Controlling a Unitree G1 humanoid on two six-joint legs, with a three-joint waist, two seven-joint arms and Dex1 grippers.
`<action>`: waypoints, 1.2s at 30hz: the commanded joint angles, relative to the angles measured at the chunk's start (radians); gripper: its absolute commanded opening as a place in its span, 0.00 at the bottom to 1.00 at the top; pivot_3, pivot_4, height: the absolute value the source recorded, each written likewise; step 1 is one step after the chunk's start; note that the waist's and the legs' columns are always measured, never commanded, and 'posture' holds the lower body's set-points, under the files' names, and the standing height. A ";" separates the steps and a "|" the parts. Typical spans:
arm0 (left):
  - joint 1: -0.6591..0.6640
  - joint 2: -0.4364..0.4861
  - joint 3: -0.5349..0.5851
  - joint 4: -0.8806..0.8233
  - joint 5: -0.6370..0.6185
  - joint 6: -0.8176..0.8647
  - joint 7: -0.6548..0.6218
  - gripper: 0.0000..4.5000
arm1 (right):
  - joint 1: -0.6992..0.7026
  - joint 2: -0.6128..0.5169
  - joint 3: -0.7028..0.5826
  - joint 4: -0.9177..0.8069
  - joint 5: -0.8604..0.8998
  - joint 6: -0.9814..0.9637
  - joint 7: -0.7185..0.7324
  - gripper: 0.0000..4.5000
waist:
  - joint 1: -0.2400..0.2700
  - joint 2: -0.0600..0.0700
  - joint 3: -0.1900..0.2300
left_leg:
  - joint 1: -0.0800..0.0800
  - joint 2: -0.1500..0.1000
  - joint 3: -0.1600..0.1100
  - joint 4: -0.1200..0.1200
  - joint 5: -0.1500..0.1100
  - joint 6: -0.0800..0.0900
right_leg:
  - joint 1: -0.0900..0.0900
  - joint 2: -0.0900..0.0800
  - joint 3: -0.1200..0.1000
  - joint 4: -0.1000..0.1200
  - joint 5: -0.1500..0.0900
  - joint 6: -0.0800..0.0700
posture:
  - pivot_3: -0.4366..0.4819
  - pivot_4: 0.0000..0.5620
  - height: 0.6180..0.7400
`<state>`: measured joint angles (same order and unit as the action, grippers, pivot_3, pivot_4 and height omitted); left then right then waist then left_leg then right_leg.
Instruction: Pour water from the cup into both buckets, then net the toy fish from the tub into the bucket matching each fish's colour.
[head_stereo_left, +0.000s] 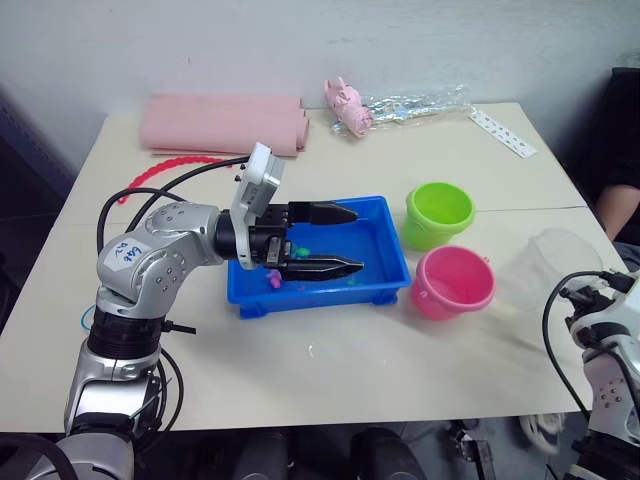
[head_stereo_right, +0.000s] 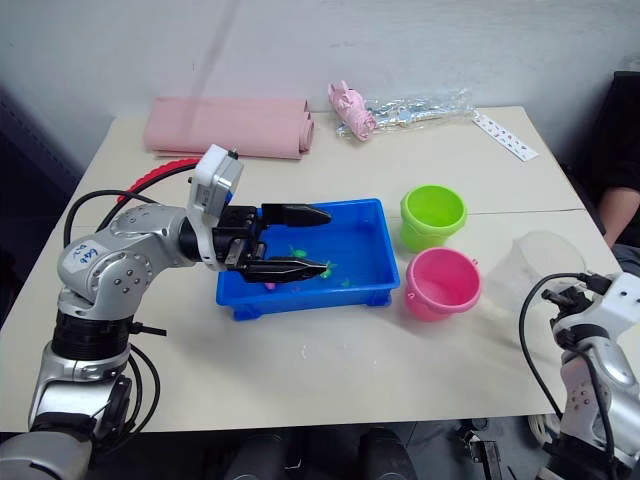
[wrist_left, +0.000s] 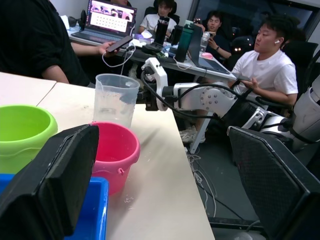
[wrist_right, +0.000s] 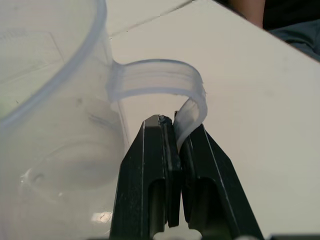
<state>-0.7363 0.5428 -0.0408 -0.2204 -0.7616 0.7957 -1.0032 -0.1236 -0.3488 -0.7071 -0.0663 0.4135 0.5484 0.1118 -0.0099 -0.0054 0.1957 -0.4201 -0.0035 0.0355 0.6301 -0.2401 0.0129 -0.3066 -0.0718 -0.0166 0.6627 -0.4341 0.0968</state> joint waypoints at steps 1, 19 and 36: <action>-0.022 0.017 0.012 -0.021 -0.001 -0.009 -0.012 1.00 | 0.021 -0.020 0.006 0.053 -0.047 -0.129 0.003 0.03 | 0.001 0.000 0.000 | 0.000 0.000 0.000 0.000 0.000 0.000 | 0.000 0.000 0.000 0.000 0.000 0.000 | 0.48 0.27 1.00; 0.047 0.074 0.049 -0.039 0.008 -0.005 0.003 1.00 | 0.450 -0.156 -0.133 -0.521 0.115 0.050 0.132 0.99 | 0.005 0.002 -0.001 | 0.001 0.000 0.000 -0.001 0.000 0.000 | 0.000 0.000 0.001 -0.002 0.000 0.000 | 0.48 0.27 1.00; 0.784 0.298 0.604 -0.240 -0.003 0.066 0.105 1.00 | -0.467 -0.605 0.582 -0.310 0.506 0.253 0.781 0.99 | -0.038 -0.008 0.003 | 0.001 0.003 0.000 0.000 -0.002 0.001 | 0.000 0.001 0.003 -0.006 0.000 0.000 | 0.48 0.27 1.00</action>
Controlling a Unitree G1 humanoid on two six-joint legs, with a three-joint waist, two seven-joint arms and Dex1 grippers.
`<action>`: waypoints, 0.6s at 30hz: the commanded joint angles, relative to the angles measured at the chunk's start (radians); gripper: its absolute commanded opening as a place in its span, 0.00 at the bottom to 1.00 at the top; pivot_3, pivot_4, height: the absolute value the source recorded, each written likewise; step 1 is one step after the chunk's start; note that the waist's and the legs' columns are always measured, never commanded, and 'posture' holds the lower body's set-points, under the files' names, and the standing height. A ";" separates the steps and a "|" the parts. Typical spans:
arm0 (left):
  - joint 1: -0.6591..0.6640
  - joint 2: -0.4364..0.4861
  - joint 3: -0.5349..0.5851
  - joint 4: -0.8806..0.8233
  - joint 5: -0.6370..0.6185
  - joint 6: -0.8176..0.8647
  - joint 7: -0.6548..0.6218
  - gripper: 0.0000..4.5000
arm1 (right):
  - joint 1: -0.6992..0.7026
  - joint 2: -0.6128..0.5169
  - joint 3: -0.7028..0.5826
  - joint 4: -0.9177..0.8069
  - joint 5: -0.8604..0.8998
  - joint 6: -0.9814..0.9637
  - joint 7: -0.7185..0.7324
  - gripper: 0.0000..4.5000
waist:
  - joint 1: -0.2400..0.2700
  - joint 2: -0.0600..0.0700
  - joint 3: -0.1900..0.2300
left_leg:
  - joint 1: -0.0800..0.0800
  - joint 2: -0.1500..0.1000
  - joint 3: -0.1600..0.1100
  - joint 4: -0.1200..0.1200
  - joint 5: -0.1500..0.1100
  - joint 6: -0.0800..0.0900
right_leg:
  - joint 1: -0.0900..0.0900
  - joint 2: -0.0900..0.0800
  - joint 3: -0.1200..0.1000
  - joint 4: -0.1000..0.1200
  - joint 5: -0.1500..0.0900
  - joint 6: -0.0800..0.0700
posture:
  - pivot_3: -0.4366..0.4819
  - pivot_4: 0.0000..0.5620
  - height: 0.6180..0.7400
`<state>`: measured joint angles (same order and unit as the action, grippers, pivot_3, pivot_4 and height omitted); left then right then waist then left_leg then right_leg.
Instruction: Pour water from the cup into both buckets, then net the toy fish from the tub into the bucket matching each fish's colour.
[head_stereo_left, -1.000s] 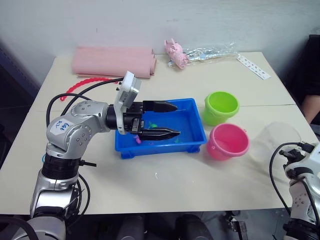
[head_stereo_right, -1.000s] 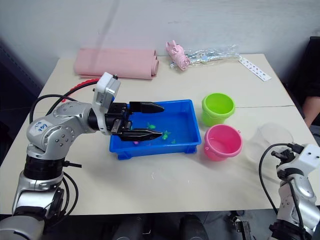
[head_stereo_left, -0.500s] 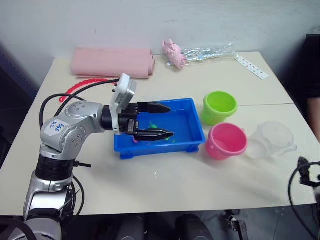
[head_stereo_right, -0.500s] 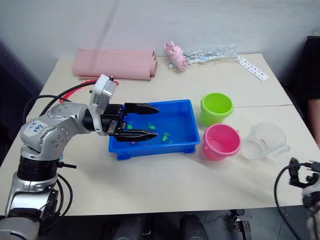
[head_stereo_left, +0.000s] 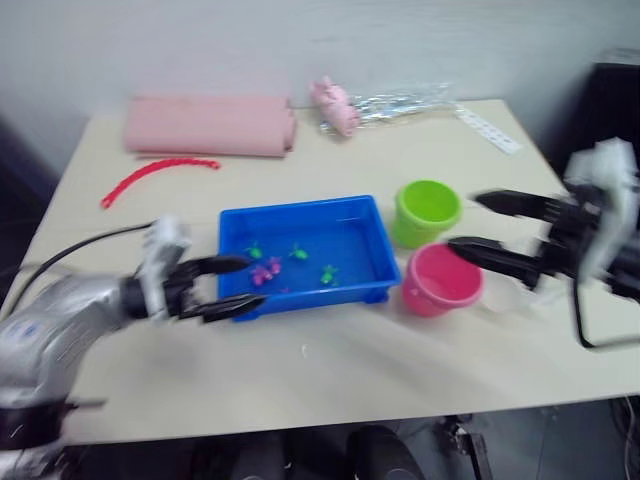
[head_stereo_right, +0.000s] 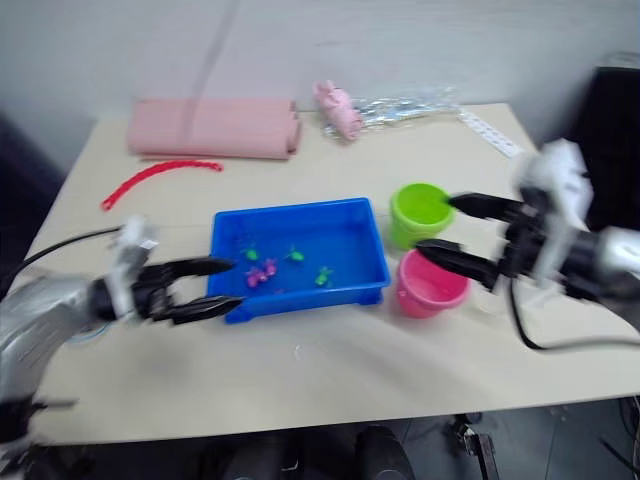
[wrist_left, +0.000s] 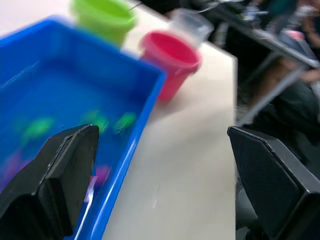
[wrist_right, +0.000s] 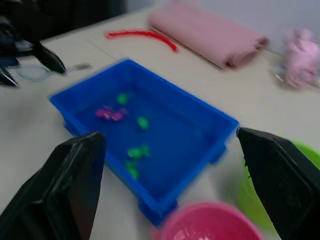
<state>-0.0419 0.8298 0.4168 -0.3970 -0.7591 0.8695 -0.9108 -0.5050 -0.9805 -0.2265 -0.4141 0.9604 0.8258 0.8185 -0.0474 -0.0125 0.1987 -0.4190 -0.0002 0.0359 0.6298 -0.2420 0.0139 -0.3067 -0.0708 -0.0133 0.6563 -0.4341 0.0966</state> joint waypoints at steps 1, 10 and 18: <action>0.212 -0.006 0.226 -0.078 0.029 -0.028 0.003 1.00 | -0.140 0.067 0.147 0.065 -0.055 -0.033 0.103 0.99 | 0.002 -0.002 0.001 | 0.000 0.000 -0.001 0.000 0.000 0.000 | -0.001 -0.001 -0.001 0.000 0.000 0.000 | 0.48 0.27 1.00; 0.696 -0.145 0.611 -0.023 0.138 -0.201 -0.031 1.00 | -0.298 0.243 0.326 0.202 -0.164 -0.104 0.289 0.99 | 0.030 -0.008 0.000 | -0.002 -0.004 -0.005 0.002 -0.004 0.004 | 0.002 -0.009 -0.008 -0.003 0.000 0.000 | 0.48 0.27 1.00; 0.611 0.062 0.540 0.240 0.228 -0.292 -0.081 1.00 | -0.288 0.275 0.320 0.183 -0.199 -0.107 0.327 0.99 | 0.023 -0.008 0.000 | -0.002 -0.005 -0.006 0.000 -0.007 0.007 | 0.000 -0.009 -0.009 -0.001 0.000 -0.002 | 0.48 0.27 1.00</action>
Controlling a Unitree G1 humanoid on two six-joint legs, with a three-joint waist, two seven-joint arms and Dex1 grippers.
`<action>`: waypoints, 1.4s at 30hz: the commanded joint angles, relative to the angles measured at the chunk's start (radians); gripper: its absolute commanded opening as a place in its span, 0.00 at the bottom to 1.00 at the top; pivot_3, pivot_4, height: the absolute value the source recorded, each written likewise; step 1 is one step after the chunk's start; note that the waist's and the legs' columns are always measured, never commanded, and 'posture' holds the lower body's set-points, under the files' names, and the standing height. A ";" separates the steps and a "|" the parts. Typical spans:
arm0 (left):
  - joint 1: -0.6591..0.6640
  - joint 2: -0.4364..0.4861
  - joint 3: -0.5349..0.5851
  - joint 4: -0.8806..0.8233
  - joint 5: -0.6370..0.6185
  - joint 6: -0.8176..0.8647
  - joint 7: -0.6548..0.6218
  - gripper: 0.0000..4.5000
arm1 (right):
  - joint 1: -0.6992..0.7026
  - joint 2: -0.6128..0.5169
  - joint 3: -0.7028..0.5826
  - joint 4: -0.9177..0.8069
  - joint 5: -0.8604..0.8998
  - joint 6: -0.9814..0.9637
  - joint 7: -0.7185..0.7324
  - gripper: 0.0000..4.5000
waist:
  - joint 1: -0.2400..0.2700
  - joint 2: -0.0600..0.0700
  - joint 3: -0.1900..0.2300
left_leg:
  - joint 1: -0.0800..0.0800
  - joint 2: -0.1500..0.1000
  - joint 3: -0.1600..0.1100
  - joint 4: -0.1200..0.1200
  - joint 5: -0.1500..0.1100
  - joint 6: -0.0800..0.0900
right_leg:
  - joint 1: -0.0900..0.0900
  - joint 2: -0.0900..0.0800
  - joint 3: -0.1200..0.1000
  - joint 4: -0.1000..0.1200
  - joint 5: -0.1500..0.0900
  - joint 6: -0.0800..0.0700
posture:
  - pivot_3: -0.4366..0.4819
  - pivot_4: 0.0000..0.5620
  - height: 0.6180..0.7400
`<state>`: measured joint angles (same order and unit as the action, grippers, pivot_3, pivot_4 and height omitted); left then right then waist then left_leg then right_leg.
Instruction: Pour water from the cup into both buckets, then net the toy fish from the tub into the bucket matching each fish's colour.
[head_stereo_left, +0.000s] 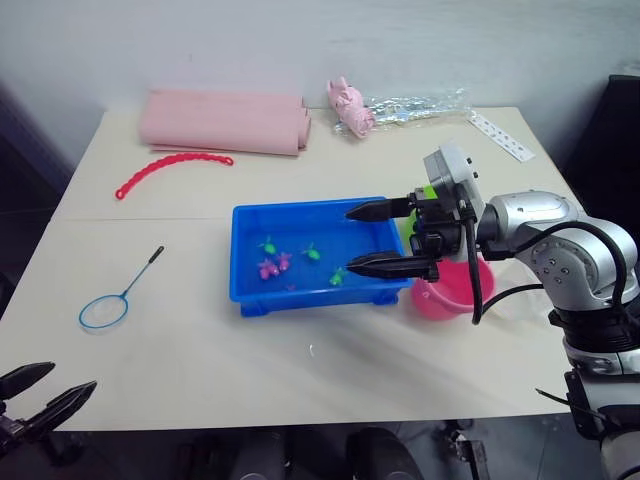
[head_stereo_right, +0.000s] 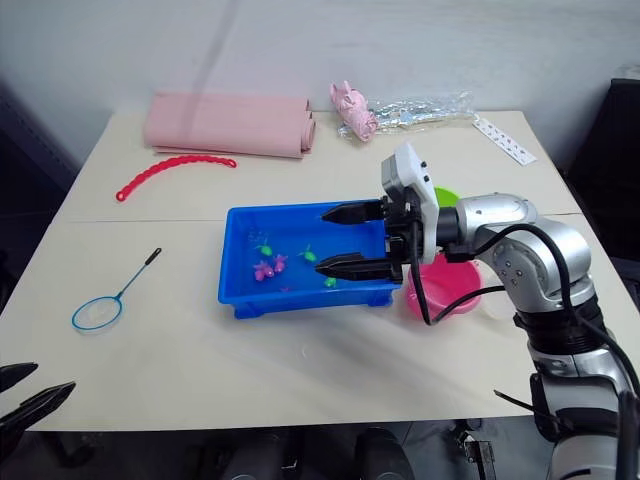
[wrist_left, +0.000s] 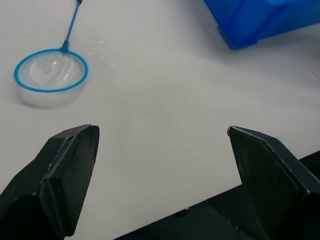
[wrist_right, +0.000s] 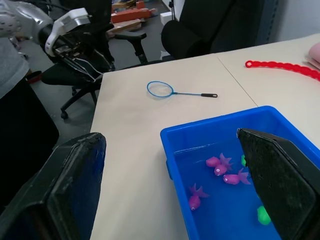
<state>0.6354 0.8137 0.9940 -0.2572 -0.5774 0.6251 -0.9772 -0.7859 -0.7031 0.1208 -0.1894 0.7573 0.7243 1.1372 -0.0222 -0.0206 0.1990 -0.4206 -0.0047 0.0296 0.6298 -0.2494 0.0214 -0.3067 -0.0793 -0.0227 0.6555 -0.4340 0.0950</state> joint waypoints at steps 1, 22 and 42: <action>-0.116 0.127 -0.080 0.164 0.072 -0.068 -0.015 1.00 | 0.002 -0.009 -0.032 -0.056 0.000 -0.006 0.008 0.99 | -0.003 0.001 0.000 | 0.000 0.000 0.000 0.000 0.000 0.000 | -0.001 0.000 0.000 0.000 0.000 0.000 | 0.48 0.27 1.00; -1.421 0.180 -1.046 1.479 0.704 -0.431 0.062 1.00 | 0.207 -0.114 -0.213 -0.357 0.082 0.118 -0.202 0.99 | -0.008 -0.008 -0.002 | -0.004 0.002 0.010 0.001 0.004 -0.008 | -0.015 -0.008 -0.024 0.018 0.000 0.001 | 0.48 0.27 1.00; -1.563 0.209 -1.011 1.365 0.674 -0.545 -0.144 0.01 | 0.207 -0.224 -0.281 -0.354 0.191 0.178 -0.208 1.00 | -0.004 -0.012 -0.003 | -0.003 0.000 0.009 0.002 0.009 -0.009 | -0.016 -0.014 -0.036 0.023 0.000 0.001 | 0.48 0.27 1.00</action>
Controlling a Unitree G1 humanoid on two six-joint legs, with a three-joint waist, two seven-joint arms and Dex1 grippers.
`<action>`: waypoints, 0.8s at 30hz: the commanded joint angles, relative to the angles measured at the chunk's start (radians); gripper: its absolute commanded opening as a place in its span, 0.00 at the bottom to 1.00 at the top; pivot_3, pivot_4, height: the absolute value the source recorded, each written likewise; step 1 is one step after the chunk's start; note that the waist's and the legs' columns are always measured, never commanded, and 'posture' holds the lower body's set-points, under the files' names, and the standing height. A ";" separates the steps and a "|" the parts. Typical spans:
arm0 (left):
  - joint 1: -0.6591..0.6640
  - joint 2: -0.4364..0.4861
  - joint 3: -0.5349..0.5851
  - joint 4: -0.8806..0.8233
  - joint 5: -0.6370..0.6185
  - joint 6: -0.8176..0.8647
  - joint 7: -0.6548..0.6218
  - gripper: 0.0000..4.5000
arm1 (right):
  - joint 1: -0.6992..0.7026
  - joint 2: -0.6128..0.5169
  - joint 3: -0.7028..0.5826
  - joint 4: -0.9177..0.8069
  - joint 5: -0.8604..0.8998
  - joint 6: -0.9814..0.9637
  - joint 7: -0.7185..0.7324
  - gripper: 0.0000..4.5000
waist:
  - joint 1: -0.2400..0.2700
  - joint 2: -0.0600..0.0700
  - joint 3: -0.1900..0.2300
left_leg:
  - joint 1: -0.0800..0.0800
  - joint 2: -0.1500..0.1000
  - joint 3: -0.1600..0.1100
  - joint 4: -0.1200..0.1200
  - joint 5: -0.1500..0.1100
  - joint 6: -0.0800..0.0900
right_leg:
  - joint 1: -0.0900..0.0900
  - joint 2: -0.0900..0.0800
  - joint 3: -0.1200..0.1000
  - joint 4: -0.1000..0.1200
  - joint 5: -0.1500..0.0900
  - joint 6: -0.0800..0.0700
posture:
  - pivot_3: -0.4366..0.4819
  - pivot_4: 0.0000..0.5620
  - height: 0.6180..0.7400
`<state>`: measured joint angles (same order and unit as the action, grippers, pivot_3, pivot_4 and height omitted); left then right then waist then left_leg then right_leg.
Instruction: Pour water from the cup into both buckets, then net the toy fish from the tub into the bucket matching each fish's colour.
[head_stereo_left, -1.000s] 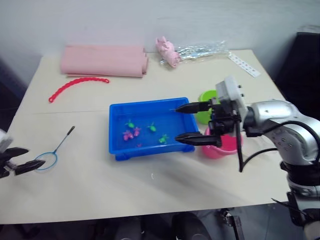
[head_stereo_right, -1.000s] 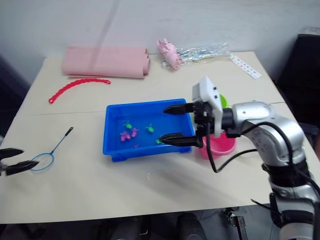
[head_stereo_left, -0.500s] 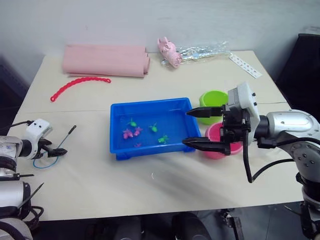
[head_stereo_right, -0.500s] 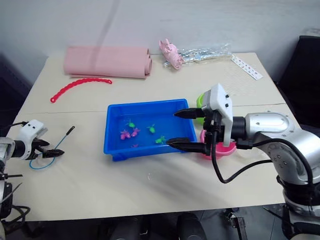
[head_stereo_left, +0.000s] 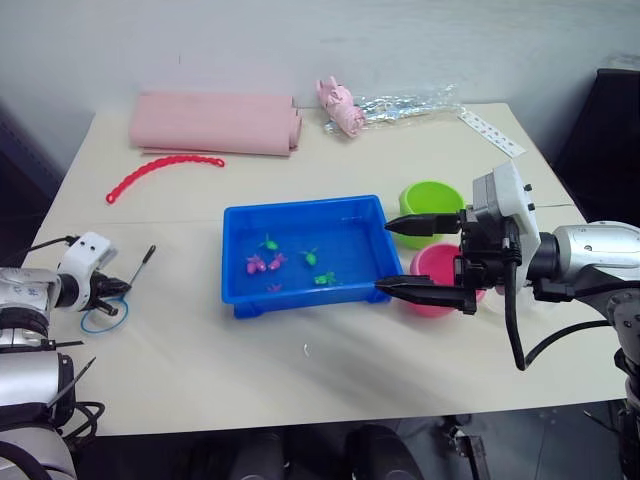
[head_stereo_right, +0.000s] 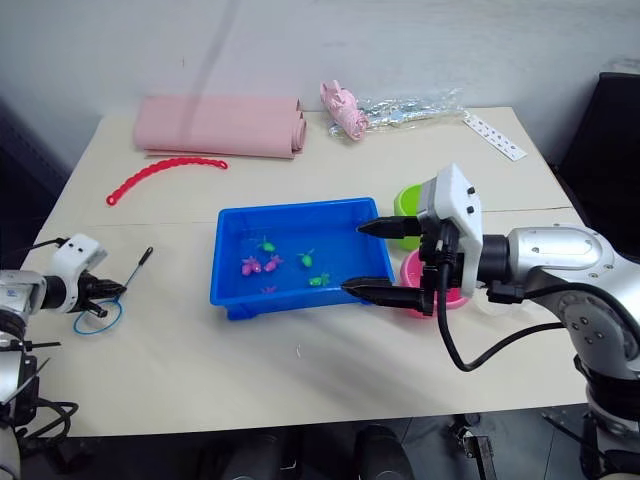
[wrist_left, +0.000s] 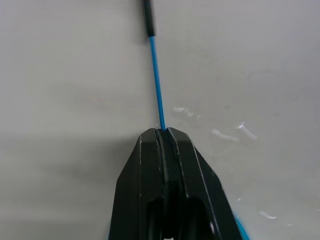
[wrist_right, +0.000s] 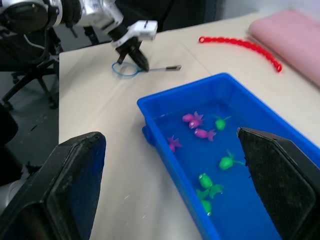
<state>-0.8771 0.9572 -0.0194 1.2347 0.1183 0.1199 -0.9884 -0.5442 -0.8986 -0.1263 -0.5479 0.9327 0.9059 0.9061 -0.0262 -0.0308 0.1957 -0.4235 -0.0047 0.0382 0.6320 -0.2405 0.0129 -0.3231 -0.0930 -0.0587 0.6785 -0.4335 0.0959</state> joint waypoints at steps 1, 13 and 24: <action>-0.062 0.078 0.003 -0.201 -0.038 -0.029 -0.197 0.01 | -0.049 -0.043 -0.026 0.017 0.007 -0.009 0.040 1.00 | -0.001 -0.002 0.000 | 0.000 0.000 0.000 0.000 0.000 0.000 | 0.001 0.000 0.000 0.000 0.000 0.000 | 0.48 0.27 1.00; -0.035 0.035 -0.121 -1.214 -0.392 0.296 -0.540 0.01 | -0.356 0.006 0.209 0.220 -0.156 -0.093 0.219 1.00 | -0.004 0.004 0.001 | -0.004 -0.001 -0.001 -0.001 -0.001 0.002 | 0.002 -0.001 0.001 -0.011 0.000 -0.001 | 0.48 0.27 1.00; -0.063 -0.121 -0.217 -1.387 -0.406 0.416 -0.462 0.01 | -0.412 0.144 0.368 0.236 -0.298 -0.129 0.244 1.00 | 0.000 0.005 0.002 | -0.007 -0.001 -0.002 0.001 -0.001 0.002 | 0.001 0.001 0.000 -0.006 0.000 -0.001 | 0.48 0.27 1.00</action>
<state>-0.9172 0.8377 -0.2395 -0.1263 -0.2778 0.5318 -1.4617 -0.9373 -0.7578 0.2453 -0.3019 0.6511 0.7884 1.1451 -0.0260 -0.0256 0.1976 -0.4302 -0.0058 0.0364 0.6336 -0.2417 0.0151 -0.3221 -0.0924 -0.0589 0.6727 -0.4332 0.0951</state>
